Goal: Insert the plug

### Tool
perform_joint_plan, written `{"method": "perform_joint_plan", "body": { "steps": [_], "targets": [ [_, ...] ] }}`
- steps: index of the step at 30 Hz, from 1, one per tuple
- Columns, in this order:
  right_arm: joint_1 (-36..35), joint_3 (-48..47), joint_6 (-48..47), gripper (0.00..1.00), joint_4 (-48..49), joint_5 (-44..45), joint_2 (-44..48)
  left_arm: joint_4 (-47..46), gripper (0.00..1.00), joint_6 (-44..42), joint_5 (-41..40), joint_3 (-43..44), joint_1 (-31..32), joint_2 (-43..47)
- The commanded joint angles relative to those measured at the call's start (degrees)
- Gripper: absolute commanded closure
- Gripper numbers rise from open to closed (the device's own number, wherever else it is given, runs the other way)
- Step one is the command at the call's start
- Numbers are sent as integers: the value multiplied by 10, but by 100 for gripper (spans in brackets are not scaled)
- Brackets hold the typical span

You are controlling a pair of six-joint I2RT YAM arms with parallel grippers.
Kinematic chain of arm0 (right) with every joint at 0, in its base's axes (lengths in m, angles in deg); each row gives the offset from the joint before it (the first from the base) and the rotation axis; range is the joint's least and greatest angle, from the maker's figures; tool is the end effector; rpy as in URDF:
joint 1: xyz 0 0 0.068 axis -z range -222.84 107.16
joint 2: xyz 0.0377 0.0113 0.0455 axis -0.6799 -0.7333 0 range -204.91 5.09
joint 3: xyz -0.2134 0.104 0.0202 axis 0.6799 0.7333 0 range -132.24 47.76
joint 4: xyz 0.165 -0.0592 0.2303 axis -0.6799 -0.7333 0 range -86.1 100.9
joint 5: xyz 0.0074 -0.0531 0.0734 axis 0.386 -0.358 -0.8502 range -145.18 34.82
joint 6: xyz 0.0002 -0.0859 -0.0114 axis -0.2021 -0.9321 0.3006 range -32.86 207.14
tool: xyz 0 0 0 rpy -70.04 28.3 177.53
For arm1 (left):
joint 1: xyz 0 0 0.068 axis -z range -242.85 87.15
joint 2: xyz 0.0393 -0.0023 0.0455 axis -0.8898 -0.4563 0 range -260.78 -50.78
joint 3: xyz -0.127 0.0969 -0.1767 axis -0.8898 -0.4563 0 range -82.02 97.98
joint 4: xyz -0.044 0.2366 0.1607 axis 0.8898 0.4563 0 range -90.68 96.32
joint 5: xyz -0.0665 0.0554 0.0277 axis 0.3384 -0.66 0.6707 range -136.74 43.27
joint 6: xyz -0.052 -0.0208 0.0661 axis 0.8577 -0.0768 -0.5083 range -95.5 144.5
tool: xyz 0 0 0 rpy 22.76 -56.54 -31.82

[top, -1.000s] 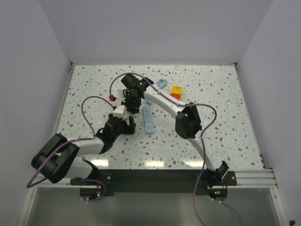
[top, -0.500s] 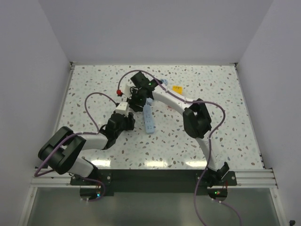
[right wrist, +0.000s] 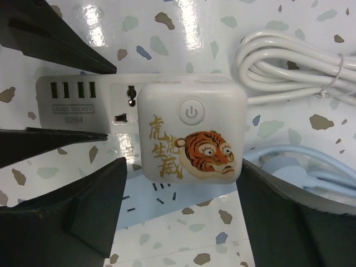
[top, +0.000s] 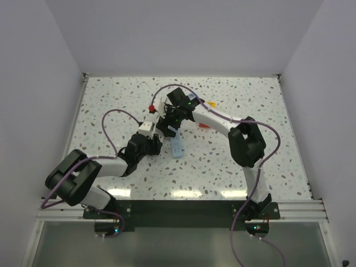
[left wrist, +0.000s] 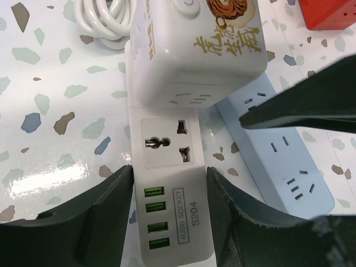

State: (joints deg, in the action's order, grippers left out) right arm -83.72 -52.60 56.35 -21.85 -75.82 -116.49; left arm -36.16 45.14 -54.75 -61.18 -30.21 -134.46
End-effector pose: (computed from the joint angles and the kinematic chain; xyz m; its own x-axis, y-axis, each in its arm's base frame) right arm 0.3625 0.3495 0.1466 -0.1315 -0.7476 -0.6510 -0.9739 0.2201 -0.0561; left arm 0.2640 -0.1563 0.0544 -0.5137 -0.0855 -0.8537 0.2657 0.9302 -0.2531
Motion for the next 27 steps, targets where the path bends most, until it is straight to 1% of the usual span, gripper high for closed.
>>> {"method": "perform_joint_plan", "body": {
  "steps": [1, 7, 13, 18, 24, 27],
  "targets": [
    [5, 30, 24, 16, 39, -32, 56, 51, 100, 6, 23, -6, 0, -7],
    [10, 87, 56, 16, 104, -21, 89, 50, 100, 9, 30, -15, 1, 8],
    [10, 154, 87, 14, 190, 17, 121, 48, 100, 9, 37, -19, 0, 14],
    [10, 180, 99, 14, 225, 67, 144, 48, 100, 9, 39, -20, 0, 16],
    [10, 238, 114, 13, 296, 64, 209, 45, 100, 5, 44, -22, 1, 19],
    [10, 243, 118, 13, 318, 49, 214, 38, 100, -3, 59, -24, 0, 19]
  ]
}}
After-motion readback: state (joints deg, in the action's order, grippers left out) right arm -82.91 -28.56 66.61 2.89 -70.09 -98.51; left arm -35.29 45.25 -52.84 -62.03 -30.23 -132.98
